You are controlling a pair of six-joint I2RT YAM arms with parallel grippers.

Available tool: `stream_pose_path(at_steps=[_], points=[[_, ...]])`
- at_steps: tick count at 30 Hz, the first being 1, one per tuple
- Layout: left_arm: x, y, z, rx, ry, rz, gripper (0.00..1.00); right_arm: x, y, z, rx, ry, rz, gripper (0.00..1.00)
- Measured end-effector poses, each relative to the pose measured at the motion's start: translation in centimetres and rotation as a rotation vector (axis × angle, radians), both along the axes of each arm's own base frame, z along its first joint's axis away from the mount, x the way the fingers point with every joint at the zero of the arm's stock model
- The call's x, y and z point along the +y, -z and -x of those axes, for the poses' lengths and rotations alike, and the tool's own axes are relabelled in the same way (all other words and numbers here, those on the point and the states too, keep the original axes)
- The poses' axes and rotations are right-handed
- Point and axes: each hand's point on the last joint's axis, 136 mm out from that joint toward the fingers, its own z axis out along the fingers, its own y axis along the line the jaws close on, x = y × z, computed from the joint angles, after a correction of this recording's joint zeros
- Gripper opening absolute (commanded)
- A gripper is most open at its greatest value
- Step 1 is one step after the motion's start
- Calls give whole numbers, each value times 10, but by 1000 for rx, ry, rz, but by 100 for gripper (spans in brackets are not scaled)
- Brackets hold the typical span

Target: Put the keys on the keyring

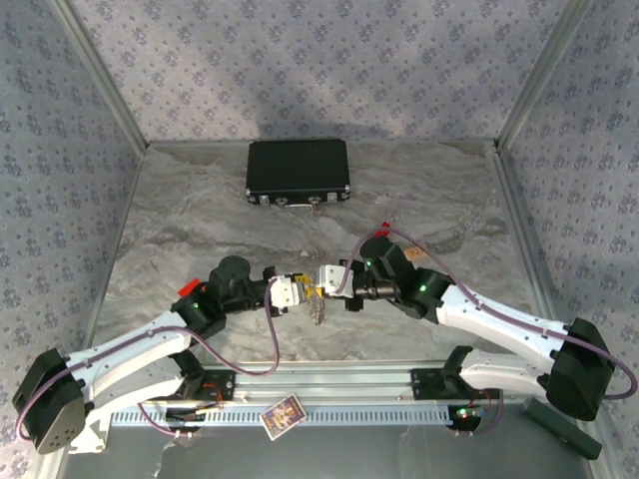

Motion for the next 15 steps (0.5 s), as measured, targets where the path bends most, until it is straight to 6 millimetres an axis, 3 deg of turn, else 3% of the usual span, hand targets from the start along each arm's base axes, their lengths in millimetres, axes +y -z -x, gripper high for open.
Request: stream_pose_path(at_steps=[4,8,9,10,12,15], points=[[0,0,0,0,0,0,12,0,0,0,1,-1,-1,0],[0,1,0,4,1,-1,1,0,0,-1,-2,3,0,0],[0,1,0,4,1,-2,0,0,0,-1,-3,6,1,4],[0,1,0,10,1,0,0,0,0,-2,-4,7,0,18],[0,1,1,10,1,0,0,-1,-1,-2,-6,10,-3,33],[0,0,0,7,-2,3,0,-9,-6,-3,-13,40,-43,39]])
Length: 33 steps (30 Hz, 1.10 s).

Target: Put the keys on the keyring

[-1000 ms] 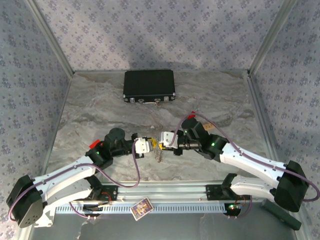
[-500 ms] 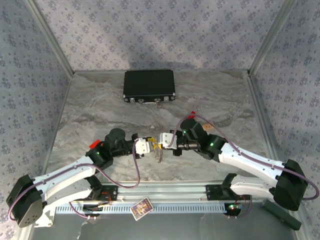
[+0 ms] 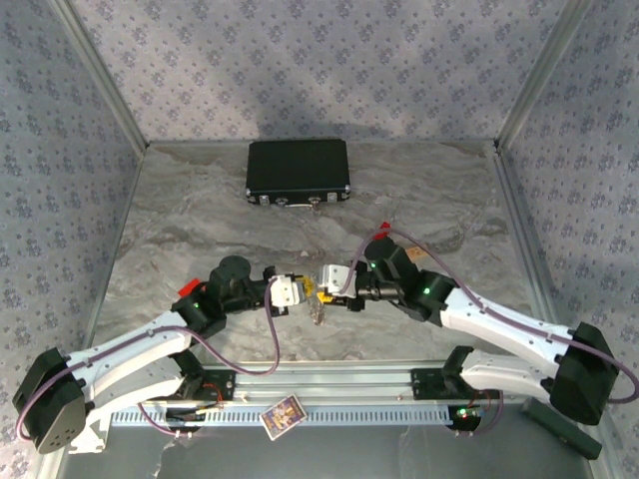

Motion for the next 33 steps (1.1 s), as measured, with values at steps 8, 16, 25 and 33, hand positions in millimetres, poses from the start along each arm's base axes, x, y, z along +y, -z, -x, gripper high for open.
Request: stream_pose_path(at_steps=[8,16,25,33], points=[[-1,-8,-3,10,-18,37,0,-43,-5,-24,33,280,-156,48],[2,-12,-12,150,-119,83,0,-56,-6,-41,136,462,-230,55],[11,-34,-35,323,-319,180,0,-62,-14,-57,302,588,-308,60],[26,-41,-53,419,-498,210,0,-58,-8,-65,394,640,-262,59]])
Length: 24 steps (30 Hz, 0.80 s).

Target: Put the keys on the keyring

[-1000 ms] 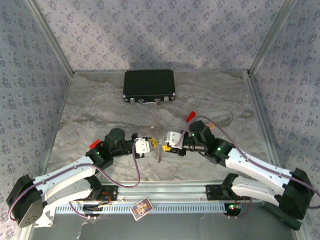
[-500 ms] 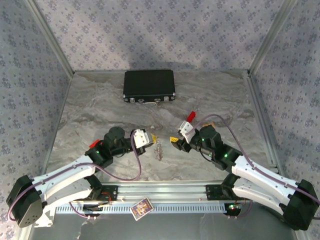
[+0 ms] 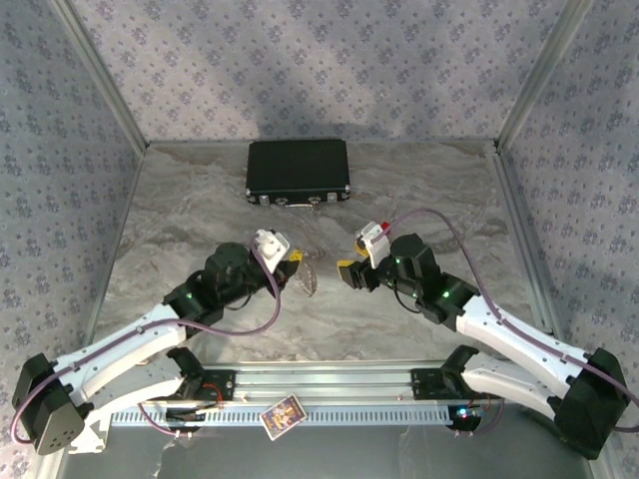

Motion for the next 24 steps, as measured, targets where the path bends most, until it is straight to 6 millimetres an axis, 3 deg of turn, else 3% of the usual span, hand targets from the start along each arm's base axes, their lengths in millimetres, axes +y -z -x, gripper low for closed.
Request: stream_pose_path(at_steps=[6,12,19,24], points=[[20,-4,-8,30,-125,7,0,1,8,-5,59,20,40,56],[68,-18,-25,16,-365,47,0,18,14,-14,112,20,87,54],[155,-39,-33,-26,-694,115,0,77,37,-20,214,-57,185,51],[199,-41,-25,-51,-856,105,0,133,55,-31,288,-95,231,51]])
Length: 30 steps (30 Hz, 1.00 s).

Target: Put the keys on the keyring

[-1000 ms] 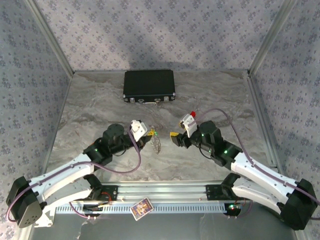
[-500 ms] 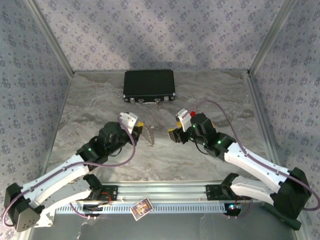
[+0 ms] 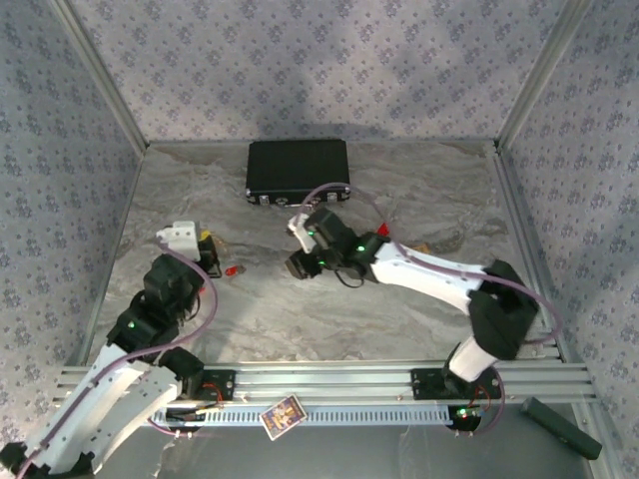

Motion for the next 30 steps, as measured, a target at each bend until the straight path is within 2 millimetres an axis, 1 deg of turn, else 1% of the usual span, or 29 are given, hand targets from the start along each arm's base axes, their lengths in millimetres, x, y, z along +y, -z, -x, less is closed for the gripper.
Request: stream_pose_path(at_steps=[2,5,10,15,19,23,27,30], points=[[16,-2,6,-12,-58,-9,0,25,7,-7,31,1,5,50],[33,-3,13,-18,-124,-29,0,53,20,-18,78,21,6,48],[46,-2,22,-19,-165,-46,0,91,47,-34,168,73,-7,47],[51,-3,28,-28,-177,-42,0,125,68,-37,231,112,-2,44],[53,-5,31,-37,-179,-34,0,141,78,-34,240,147,13,39],[55,-7,33,-48,-180,-24,0,152,86,-36,233,188,29,32],[57,-6,36,-46,-181,-17,0,156,93,-44,229,230,38,25],[57,-6,37,-48,-182,-11,0,154,101,-49,222,264,57,23]])
